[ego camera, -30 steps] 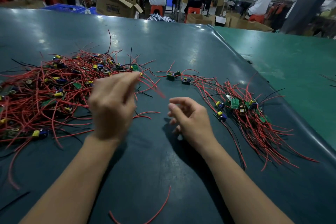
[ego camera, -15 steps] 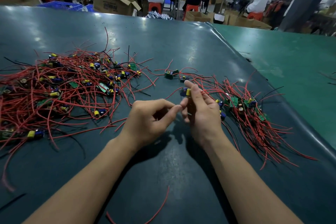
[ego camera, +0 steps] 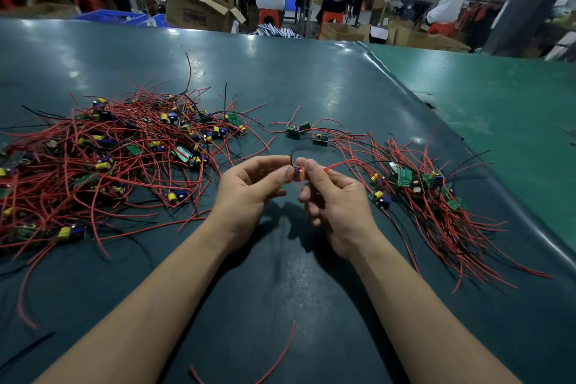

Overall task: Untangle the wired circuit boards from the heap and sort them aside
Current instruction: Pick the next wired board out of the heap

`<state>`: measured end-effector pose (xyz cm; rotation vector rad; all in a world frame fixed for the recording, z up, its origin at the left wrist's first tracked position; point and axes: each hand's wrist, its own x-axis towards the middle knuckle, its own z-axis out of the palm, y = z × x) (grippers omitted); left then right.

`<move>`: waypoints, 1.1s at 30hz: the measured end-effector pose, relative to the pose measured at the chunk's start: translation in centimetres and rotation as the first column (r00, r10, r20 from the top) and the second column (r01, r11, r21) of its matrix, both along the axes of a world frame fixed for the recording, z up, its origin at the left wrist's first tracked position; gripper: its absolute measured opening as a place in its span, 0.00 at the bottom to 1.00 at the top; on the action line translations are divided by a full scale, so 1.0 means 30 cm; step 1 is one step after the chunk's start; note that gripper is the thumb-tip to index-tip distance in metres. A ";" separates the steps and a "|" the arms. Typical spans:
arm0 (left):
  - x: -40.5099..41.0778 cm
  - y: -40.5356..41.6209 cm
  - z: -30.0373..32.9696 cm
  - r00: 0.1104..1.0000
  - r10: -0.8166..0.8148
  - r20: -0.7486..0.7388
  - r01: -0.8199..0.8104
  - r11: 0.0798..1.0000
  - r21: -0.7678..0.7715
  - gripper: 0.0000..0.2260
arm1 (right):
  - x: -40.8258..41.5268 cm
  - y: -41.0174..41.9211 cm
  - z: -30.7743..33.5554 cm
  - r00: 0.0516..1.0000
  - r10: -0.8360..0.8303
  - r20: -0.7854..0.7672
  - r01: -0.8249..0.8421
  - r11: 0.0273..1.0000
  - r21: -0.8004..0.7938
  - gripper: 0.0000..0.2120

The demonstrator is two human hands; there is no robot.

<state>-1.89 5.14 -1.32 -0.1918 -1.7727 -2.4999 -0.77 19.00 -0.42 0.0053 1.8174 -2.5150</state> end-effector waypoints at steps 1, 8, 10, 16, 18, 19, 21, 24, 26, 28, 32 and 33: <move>0.002 0.003 0.000 0.997 -0.061 0.041 0.059 0.997 0.045 0.12 | 0.000 0.002 0.001 1.000 0.025 0.007 -0.025 0.999 -0.036 0.10; 0.007 0.013 -0.002 0.983 -0.167 0.075 0.164 0.986 0.037 0.19 | 0.000 -0.003 0.003 0.993 0.120 -0.003 -0.119 0.988 -0.098 0.10; 0.005 0.013 0.000 0.982 -0.146 0.116 0.138 0.988 0.076 0.17 | -0.001 -0.012 -0.003 0.997 0.065 -0.032 -0.066 0.997 -0.030 0.08; -0.002 0.014 -0.006 0.991 -0.057 0.124 0.048 0.996 0.076 0.10 | -0.014 -0.001 -0.010 0.990 -0.116 -0.078 0.118 0.993 0.021 0.07; -0.002 0.012 -0.008 0.993 -0.046 0.111 0.042 0.998 0.039 0.11 | -0.017 0.002 -0.012 0.992 -0.116 -0.056 0.117 0.993 0.002 0.07; -0.001 0.012 -0.010 0.994 -0.040 0.105 0.038 0.999 0.013 0.11 | -0.019 0.003 -0.013 0.992 -0.118 -0.037 0.118 0.993 0.000 0.07; 0.002 0.013 -0.012 0.995 -0.042 0.088 0.047 0.997 -0.054 0.11 | -0.022 0.005 -0.012 0.992 -0.122 0.007 0.122 0.992 -0.030 0.07; 0.006 0.012 -0.014 0.993 -0.070 0.095 0.080 0.991 -0.111 0.11 | -0.030 0.017 -0.003 0.990 -0.130 0.060 0.136 0.985 -0.102 0.06; 0.006 0.010 -0.010 0.990 -0.093 0.103 0.105 0.988 -0.115 0.10 | -0.035 0.029 0.002 0.984 -0.167 0.065 0.173 0.980 -0.099 0.05; 0.006 0.007 -0.001 0.987 -0.118 0.110 0.130 0.986 -0.102 0.10 | -0.041 0.038 0.004 0.976 -0.210 0.056 0.215 0.972 -0.098 0.05; 0.001 -0.005 0.010 0.986 -0.119 0.114 0.130 0.987 -0.093 0.10 | -0.055 0.047 0.004 0.955 -0.294 0.043 0.297 0.944 -0.142 0.06; 0.001 -0.007 0.012 0.985 -0.123 0.118 0.135 0.986 -0.101 0.10 | -0.057 0.050 0.003 0.943 -0.331 0.027 0.331 0.934 -0.134 0.06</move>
